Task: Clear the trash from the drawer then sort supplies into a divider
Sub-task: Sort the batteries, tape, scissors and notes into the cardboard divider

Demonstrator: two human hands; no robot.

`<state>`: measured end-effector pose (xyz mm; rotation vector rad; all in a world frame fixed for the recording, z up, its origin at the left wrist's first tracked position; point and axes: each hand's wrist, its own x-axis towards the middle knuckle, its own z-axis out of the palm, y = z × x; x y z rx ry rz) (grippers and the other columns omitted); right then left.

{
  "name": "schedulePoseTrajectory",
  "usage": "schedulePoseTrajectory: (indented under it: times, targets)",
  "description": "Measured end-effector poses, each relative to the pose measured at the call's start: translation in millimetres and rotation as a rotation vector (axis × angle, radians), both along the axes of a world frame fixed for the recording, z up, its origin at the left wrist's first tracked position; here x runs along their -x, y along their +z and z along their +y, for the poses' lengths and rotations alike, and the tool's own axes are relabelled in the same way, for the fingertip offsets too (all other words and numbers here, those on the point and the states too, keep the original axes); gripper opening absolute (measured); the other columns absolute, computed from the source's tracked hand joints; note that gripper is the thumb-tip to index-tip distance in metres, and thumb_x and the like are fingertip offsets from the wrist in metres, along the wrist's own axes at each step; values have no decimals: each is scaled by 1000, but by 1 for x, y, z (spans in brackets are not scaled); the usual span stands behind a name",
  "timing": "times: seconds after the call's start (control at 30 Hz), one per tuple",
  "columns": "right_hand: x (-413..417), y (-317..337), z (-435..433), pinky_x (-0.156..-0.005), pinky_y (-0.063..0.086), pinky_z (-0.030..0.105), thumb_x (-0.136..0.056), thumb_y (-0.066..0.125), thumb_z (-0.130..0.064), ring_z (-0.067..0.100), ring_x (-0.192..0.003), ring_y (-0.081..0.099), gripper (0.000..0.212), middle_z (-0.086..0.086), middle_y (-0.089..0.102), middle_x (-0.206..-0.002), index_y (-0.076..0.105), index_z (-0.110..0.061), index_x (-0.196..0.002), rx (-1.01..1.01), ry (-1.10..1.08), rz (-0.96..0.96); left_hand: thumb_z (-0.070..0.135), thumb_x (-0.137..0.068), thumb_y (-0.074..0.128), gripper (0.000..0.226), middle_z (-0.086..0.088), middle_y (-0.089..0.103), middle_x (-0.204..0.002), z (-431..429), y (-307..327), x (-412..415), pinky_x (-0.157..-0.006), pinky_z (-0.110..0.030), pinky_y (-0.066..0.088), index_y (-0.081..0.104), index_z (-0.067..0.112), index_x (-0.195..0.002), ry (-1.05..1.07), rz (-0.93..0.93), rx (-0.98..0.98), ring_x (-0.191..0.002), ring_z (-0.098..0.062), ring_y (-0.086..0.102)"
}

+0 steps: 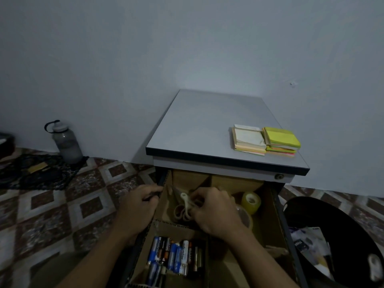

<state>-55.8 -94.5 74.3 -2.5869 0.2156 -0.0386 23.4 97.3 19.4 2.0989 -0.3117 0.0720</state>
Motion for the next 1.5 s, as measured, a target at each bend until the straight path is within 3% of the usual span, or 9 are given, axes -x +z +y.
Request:
schedulePoseTrajectory:
  times: [0.13, 0.23, 0.43, 0.67, 0.93, 1.03, 1.2, 1.27, 1.5]
  targets:
    - [-18, -9, 8, -108, 23, 54, -90, 57, -42, 23, -121, 47, 19, -5, 64, -102, 65, -29, -100, 171, -15, 20, 6, -93, 59, 32, 15, 68, -107, 3, -1, -3, -73, -4, 41, 74, 30, -107, -22, 38, 41, -94, 11, 59]
    - [-27, -17, 15, -105, 19, 59, -88, 58, -42, 25, -114, 49, 22, 1, 64, -95, 56, -22, -82, 276, 14, 100, 6, -93, 60, 30, 15, 68, -109, 3, -2, -4, -78, -10, 44, 75, 29, -107, -12, 65, 79, -98, 5, 61]
    - [-32, -20, 18, -108, 18, 63, -90, 57, -41, 29, -128, 40, 19, 7, 64, -112, 53, -22, -92, 358, 37, 171, 5, -92, 61, 30, 14, 70, -106, 2, -1, -2, -76, -9, 45, 75, 30, -103, -5, 97, 139, -95, 7, 63]
    - [-33, -35, 11, -106, 26, 57, -88, 52, -44, 25, -126, 41, 28, 1, 64, -111, 62, -24, -106, 270, 32, 66, 7, -92, 62, 29, 11, 69, -108, 3, -1, -1, -79, -12, 46, 74, 28, -108, -27, 105, 110, -99, -1, 64]
    - [-23, -34, 7, -110, 27, 52, -89, 51, -41, 18, -122, 43, 18, -7, 63, -107, 61, -31, -101, 128, 62, -15, 13, -95, 61, 31, 14, 65, -120, 7, 0, 5, -83, -12, 43, 70, 35, -115, -51, 150, 96, -109, 1, 59]
    - [-12, -27, 3, -115, 24, 46, -93, 52, -37, 14, -123, 42, 23, -8, 58, -116, 59, -32, -115, 16, 93, -7, 22, -96, 62, 29, 11, 66, -119, 7, 3, 9, -83, -17, 46, 66, 39, -120, -57, 160, 34, -109, -3, 60]
    - [4, -23, -5, -94, 53, 36, -89, 58, -40, 6, -107, 56, 25, -14, 58, -115, 57, -43, -114, -273, 130, 41, 21, -96, 59, 28, 13, 67, -106, -4, 32, 19, -76, -18, 52, 65, 41, -115, -87, 47, -21, -95, -1, 65]
    - [13, -15, -14, -88, 55, 28, -92, 59, -32, 1, -100, 59, 19, -18, 61, -107, 59, -41, -108, -341, 118, -26, 20, -95, 60, 29, 13, 67, -106, -11, 50, 21, -82, -26, 54, 67, 40, -117, -102, 5, -41, -95, -3, 64]
    - [34, 28, -71, -73, 51, 14, -92, 62, -20, -4, -88, 62, 20, -18, 68, -94, 68, -35, -104, -366, -23, -378, 15, -94, 64, 26, 7, 69, -105, -65, 114, 4, -75, -5, 46, 69, 27, -117, -242, -60, 89, -95, -1, 64]
